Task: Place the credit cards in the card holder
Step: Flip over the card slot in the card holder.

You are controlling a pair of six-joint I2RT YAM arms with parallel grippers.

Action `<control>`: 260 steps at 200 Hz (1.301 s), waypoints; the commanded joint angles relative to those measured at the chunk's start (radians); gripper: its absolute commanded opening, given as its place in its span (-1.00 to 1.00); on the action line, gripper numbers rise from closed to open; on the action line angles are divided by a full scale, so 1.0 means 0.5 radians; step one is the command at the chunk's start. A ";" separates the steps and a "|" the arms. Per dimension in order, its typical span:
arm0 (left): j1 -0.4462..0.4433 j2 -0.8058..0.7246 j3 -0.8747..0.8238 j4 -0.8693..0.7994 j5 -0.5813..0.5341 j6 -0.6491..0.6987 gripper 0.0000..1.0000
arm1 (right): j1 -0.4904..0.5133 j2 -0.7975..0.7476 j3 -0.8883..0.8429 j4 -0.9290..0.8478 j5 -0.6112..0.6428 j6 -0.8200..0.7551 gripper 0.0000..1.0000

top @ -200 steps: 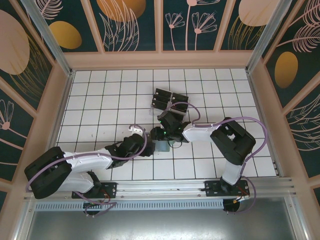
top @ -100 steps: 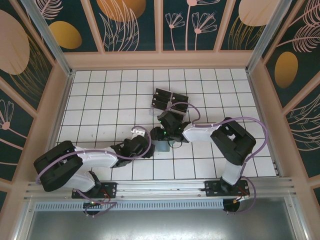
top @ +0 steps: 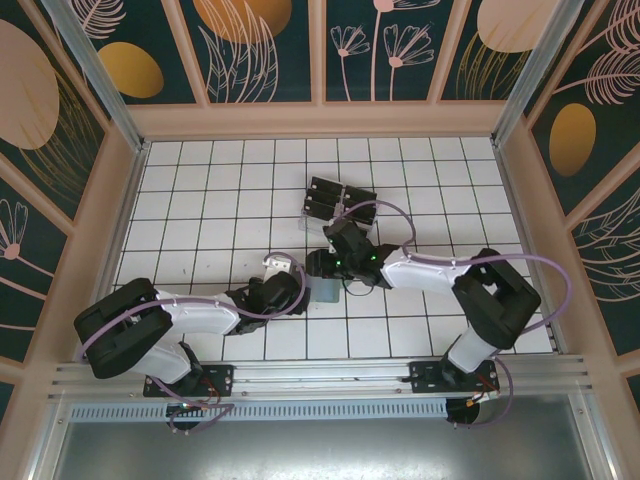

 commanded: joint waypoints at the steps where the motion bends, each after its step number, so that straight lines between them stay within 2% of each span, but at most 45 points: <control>1: 0.015 0.072 -0.045 -0.052 -0.007 -0.050 0.96 | -0.013 -0.077 -0.097 0.009 0.057 0.087 -0.14; 57: 0.015 0.079 -0.062 -0.027 -0.002 -0.053 0.96 | -0.010 0.018 -0.174 0.162 -0.021 0.155 -0.14; 117: 0.015 0.032 -0.082 -0.031 -0.016 -0.069 0.97 | 0.012 0.149 -0.081 0.228 -0.098 0.159 -0.14; 137: 0.017 -0.128 -0.102 -0.085 -0.071 -0.120 0.97 | 0.031 0.138 -0.034 0.216 -0.103 0.164 -0.14; 166: 0.016 -0.582 -0.126 -0.294 -0.248 -0.271 0.97 | 0.069 0.148 0.065 0.177 -0.102 0.172 -0.14; 196: 0.017 -0.919 -0.085 -0.541 -0.411 -0.381 0.97 | 0.099 0.306 0.209 0.168 -0.111 0.176 -0.14; 236: 0.015 -0.989 -0.063 -0.609 -0.431 -0.420 0.97 | 0.143 0.639 0.444 0.179 -0.157 0.171 -0.14; 260: 0.015 -0.960 -0.059 -0.615 -0.415 -0.447 0.97 | 0.152 0.646 0.535 0.126 -0.179 0.138 -0.14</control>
